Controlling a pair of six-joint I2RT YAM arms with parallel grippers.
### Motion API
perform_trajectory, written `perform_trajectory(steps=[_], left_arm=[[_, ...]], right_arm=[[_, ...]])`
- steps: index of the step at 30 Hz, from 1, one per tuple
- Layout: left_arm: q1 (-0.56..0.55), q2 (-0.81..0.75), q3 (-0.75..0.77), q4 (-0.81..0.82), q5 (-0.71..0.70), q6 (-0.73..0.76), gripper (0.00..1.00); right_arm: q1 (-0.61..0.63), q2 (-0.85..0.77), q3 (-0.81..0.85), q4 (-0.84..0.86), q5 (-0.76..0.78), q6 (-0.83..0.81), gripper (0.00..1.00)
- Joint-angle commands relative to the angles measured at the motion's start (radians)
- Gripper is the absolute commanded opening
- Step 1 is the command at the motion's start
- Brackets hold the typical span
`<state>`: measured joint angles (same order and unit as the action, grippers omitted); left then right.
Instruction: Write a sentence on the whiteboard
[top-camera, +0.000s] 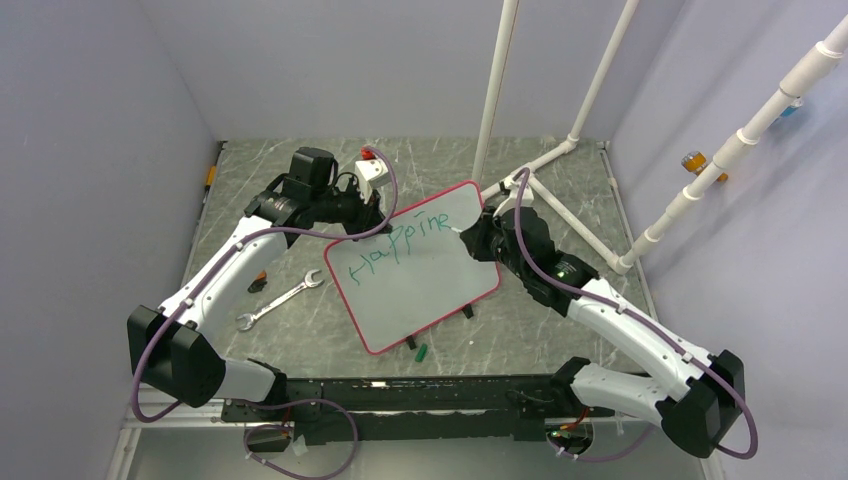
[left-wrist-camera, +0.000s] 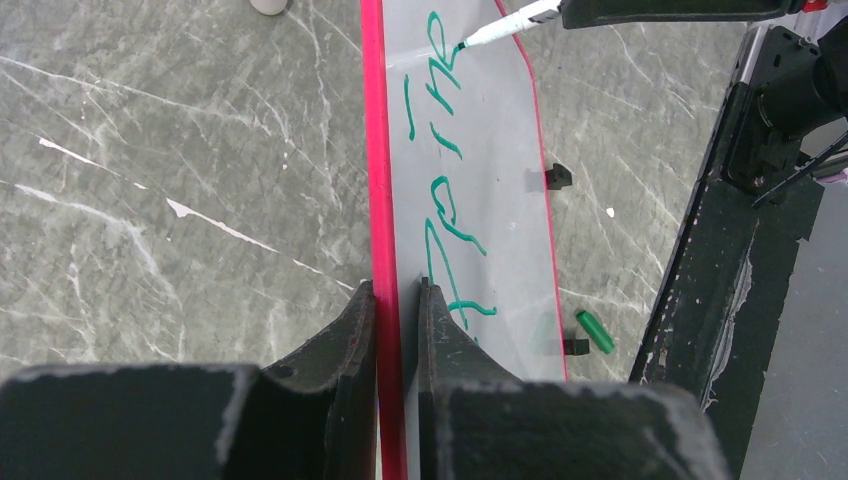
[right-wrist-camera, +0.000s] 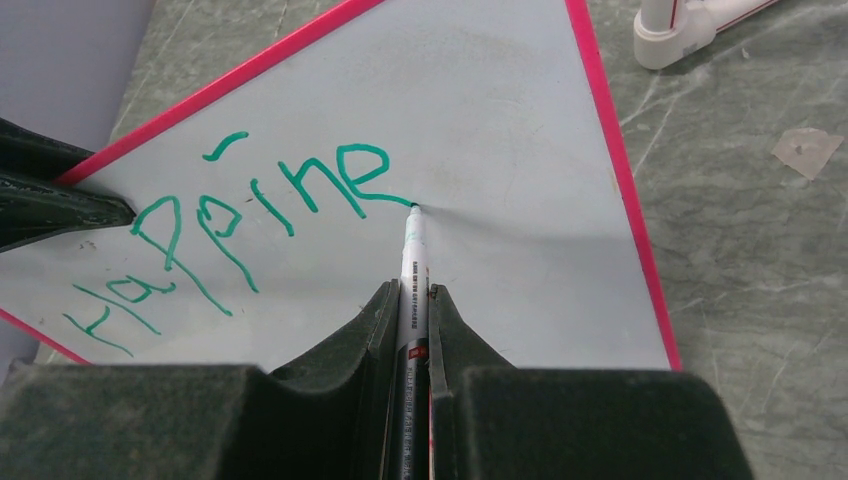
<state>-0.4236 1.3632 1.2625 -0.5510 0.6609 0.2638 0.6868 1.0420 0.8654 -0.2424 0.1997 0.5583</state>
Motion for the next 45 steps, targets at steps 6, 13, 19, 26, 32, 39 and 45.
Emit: perform_trajectory(steps=[6, 13, 19, 26, 32, 39, 45], left_arm=[[-0.01, -0.017, 0.011, 0.024, -0.014, 0.065, 0.0], [-0.009, -0.019, 0.011, 0.023, -0.015, 0.067, 0.0], [-0.01, -0.019, 0.011, 0.024, -0.012, 0.066, 0.0], [-0.009, -0.019, 0.014, 0.023, -0.009, 0.067, 0.0], [-0.01, -0.019, 0.013, 0.022, -0.007, 0.066, 0.0], [-0.01, -0.021, 0.012, 0.022, -0.009, 0.067, 0.0], [-0.01, -0.024, 0.011, 0.023, -0.007, 0.067, 0.0]], right_arm=[[-0.005, -0.103, 0.014, 0.089, -0.075, -0.037, 0.0], [-0.004, -0.106, 0.05, 0.086, -0.001, -0.055, 0.0], [-0.011, -0.061, 0.085, 0.068, 0.072, -0.051, 0.0], [-0.037, -0.022, 0.104, 0.083, 0.067, -0.057, 0.0], [-0.055, -0.002, 0.098, 0.102, 0.035, -0.055, 0.0], [-0.057, 0.04, 0.098, 0.128, -0.035, -0.061, 0.0], [-0.056, 0.064, 0.1, 0.134, -0.083, -0.069, 0.0]])
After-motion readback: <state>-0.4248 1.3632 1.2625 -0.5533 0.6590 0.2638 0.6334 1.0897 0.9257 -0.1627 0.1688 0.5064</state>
